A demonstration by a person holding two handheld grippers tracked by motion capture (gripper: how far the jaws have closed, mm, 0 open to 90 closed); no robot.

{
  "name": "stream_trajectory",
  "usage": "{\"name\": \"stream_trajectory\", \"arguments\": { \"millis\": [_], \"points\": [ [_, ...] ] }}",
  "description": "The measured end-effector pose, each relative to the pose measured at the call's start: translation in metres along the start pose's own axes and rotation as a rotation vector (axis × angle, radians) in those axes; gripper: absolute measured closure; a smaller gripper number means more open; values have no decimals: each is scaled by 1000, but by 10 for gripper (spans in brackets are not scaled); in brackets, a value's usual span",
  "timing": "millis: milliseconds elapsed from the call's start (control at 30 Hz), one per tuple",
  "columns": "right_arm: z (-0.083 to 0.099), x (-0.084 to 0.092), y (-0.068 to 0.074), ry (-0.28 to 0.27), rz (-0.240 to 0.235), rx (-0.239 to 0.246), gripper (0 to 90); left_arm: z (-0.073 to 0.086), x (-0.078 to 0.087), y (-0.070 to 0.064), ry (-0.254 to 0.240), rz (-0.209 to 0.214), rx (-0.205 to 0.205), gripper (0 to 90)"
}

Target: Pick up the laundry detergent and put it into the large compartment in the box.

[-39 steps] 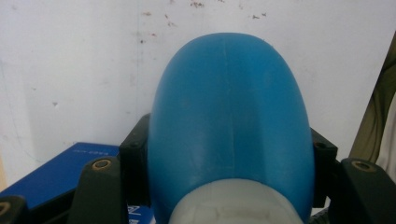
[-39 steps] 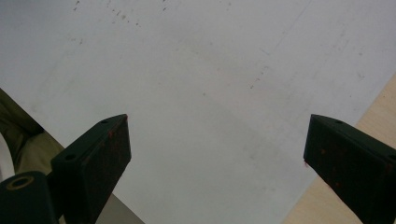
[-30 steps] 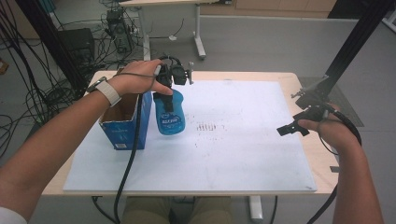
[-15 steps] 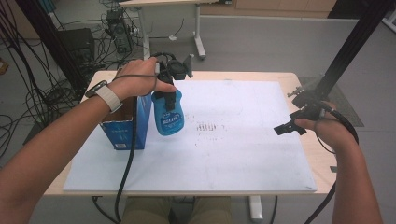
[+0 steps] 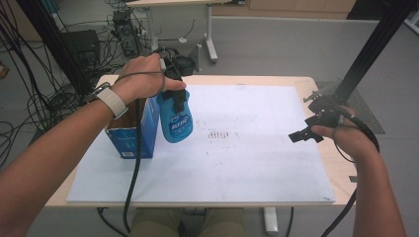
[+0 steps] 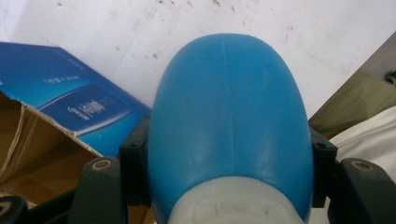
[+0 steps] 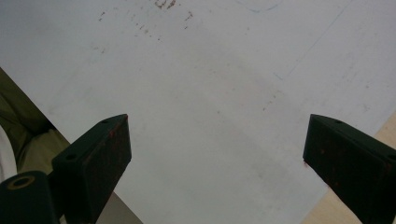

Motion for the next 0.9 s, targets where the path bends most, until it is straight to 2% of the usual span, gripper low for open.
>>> {"name": "stream_trajectory", "arguments": {
  "millis": [33, 100, 233, 433, 667, 800, 900],
  "points": [
    [0, 0, 0, 0, 0, 0, 75, 0, 0, 0, 0, 0, 0, 378],
    [0, 1, 1, -3, 1, 3, 75, 2, 5, -3, -5, -8, 35, 378],
    [0, 2, 2, -6, 0, 10, 75, 5, 12, -6, -4, -11, 65, 378],
    [-4, 2, 5, -14, -1, 28, 77, 14, 25, -4, -23, 28, 128, 377],
    [-9, 4, 6, -15, 3, 38, 79, 23, 39, -2, -13, 19, 184, 377],
    [-12, 4, 7, -18, 3, 45, 79, 29, 45, 1, -18, 31, 227, 377],
    [-14, 4, 7, -16, 3, 47, 79, 31, 49, 3, -19, 34, 243, 377]
  ]
}}
Point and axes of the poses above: each handheld gripper's, and its own axes: x roughly backward along the jaws, z roughly out of its underside, y roughly to its left, the point moved 8 cm from there along -x, roughly forward along the jaws, and after that the axes turned 7 degrees about y, right-handed, at the moved point
